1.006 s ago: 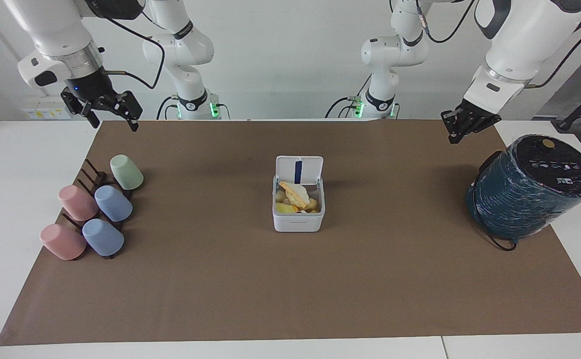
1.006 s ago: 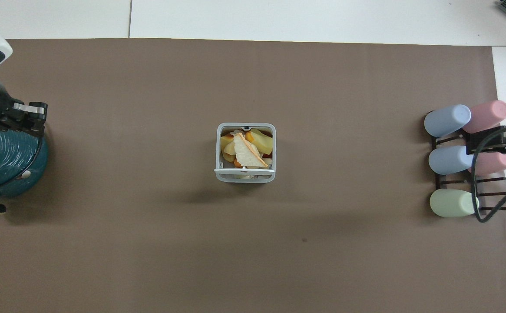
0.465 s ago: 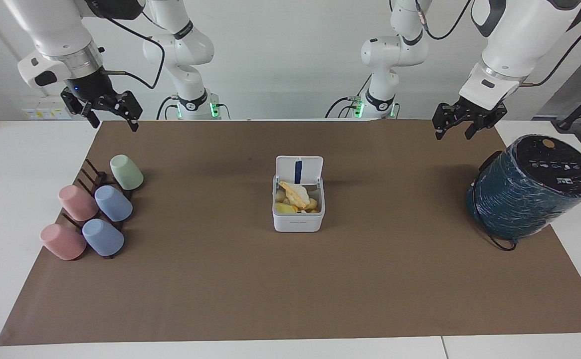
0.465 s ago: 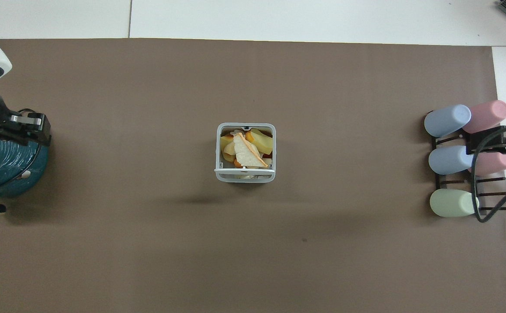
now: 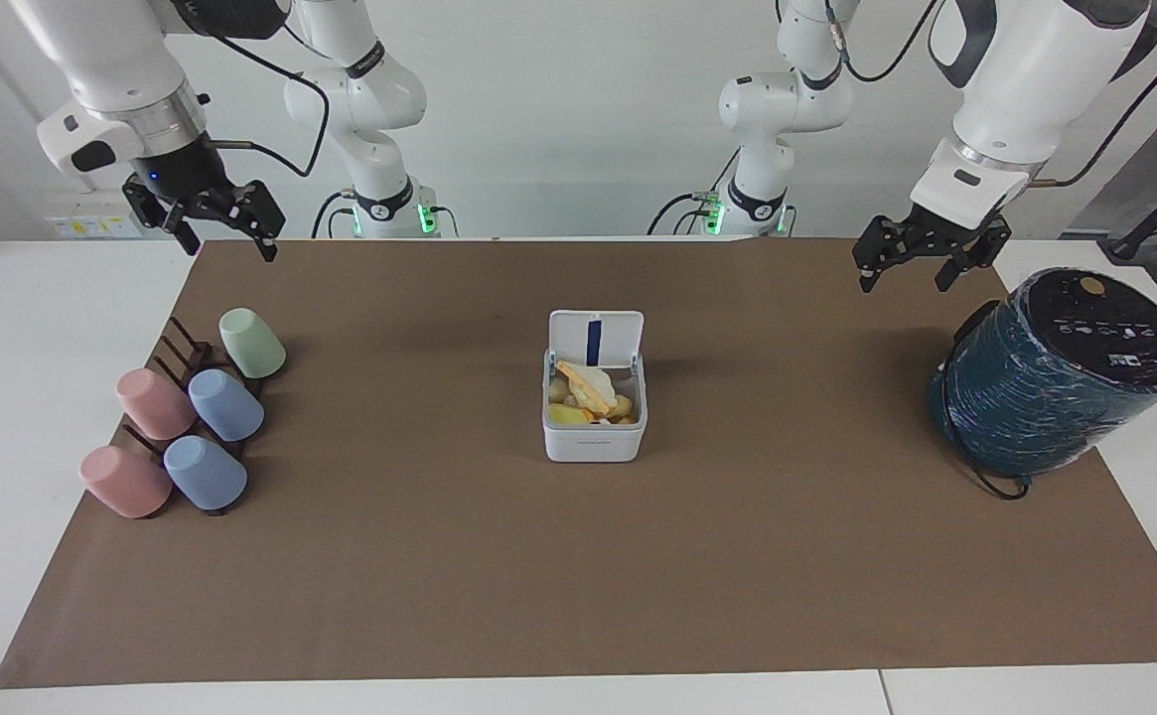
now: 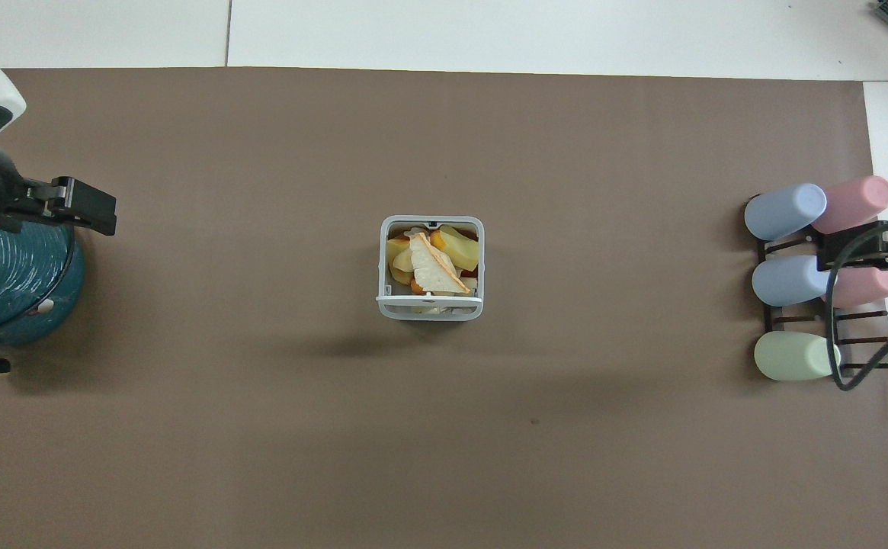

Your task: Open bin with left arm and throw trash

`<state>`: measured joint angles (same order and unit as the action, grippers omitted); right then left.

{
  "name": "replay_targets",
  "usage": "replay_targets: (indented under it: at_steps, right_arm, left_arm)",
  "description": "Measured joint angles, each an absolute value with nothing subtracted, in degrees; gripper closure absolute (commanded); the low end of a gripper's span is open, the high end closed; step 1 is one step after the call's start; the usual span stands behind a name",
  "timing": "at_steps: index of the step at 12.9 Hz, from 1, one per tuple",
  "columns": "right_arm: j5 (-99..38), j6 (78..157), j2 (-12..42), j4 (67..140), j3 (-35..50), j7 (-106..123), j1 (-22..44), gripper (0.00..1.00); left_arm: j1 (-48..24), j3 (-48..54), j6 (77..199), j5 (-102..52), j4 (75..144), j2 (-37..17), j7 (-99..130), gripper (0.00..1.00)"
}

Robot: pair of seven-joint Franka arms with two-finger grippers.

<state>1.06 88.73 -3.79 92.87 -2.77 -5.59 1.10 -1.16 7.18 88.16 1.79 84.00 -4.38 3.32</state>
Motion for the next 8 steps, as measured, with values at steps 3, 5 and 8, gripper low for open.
replay_targets:
  at_steps: [3,5,8]
  right_arm:
    - [1.06,88.73,-3.79,92.87,-2.77,-5.59,1.11,0.0]
    - [1.06,88.73,-3.79,92.87,-2.77,-5.59,1.11,0.0]
    - [1.06,88.73,-3.79,92.88,-2.77,-5.59,1.11,0.0]
  left_arm:
    - [-1.15,7.15,88.25,1.79,84.3,-3.62,3.3,0.0]
    - [-1.16,7.18,88.82,1.79,84.31,-3.48,3.22,0.0]
    - [-1.16,7.18,89.08,1.79,84.38,-3.48,3.22,0.0]
